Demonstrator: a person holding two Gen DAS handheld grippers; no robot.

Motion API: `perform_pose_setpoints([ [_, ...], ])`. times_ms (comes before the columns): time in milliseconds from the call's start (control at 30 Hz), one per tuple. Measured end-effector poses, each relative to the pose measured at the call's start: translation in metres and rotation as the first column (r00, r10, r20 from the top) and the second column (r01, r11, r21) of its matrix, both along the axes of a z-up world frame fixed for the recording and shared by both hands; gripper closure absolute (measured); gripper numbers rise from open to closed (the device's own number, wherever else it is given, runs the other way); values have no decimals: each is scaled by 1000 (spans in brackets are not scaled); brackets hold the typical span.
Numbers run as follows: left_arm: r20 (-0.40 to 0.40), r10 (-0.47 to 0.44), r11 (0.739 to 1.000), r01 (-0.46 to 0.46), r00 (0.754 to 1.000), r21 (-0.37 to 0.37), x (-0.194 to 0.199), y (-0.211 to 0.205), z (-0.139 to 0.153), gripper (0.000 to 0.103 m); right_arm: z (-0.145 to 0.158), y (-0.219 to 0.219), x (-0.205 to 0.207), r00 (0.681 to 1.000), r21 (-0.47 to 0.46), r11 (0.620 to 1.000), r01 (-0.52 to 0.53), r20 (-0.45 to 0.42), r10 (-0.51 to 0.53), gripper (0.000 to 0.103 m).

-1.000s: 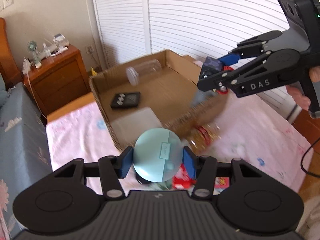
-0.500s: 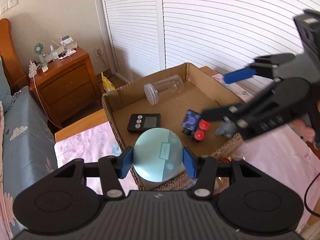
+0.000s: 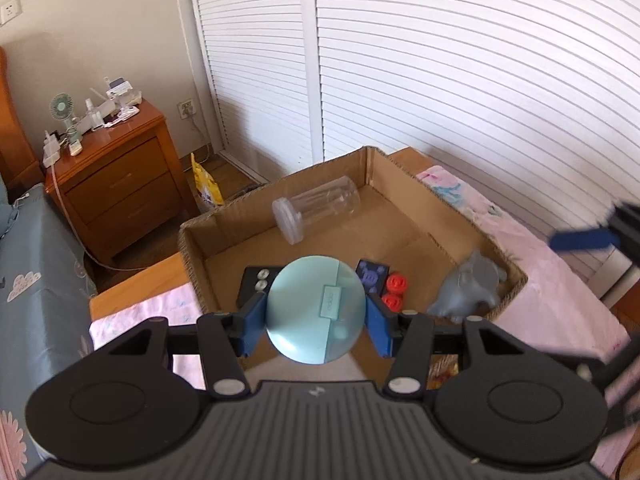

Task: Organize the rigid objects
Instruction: 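Carry the black train into the box with the right tool while the left tool drops the teal case there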

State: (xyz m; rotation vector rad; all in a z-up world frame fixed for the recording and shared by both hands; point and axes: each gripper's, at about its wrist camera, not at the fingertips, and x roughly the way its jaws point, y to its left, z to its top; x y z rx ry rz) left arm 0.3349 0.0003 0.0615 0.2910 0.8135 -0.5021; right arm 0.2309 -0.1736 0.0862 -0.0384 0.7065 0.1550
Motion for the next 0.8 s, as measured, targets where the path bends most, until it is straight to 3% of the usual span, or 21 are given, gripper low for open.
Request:
perform_pose_setpoints([
  [400, -69, -74, 997, 76, 995, 24, 46, -82, -24, 51, -9, -24, -28, 997, 30, 997, 73, -2, -73, 0],
  [667, -115, -80, 996, 84, 990, 34, 63, -112, -47, 51, -14, -38, -33, 995, 35, 994, 101, -12, -101, 0],
  [700, -101, -76, 996, 79, 992, 32, 64, -114, -46, 47, -14, -40, -33, 994, 37, 994, 105, -14, -104, 0],
  [800, -82, -64, 998, 66, 995, 20, 62, -114, -39, 16, -13, -42, -35, 994, 38, 993, 113, -14, -112, 0],
])
